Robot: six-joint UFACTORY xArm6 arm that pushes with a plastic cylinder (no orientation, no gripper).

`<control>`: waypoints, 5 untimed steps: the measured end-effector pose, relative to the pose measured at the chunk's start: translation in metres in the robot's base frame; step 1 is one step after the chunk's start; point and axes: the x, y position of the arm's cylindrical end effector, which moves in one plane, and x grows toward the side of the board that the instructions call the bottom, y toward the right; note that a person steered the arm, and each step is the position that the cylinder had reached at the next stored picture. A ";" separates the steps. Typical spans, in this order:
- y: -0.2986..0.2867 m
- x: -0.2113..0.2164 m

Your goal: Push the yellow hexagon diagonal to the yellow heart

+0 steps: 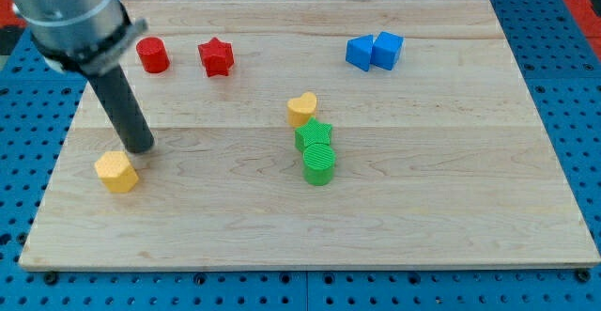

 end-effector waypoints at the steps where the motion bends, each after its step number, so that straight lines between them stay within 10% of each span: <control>1: -0.088 -0.030; 4: 0.040 0.039; 5: -0.026 0.056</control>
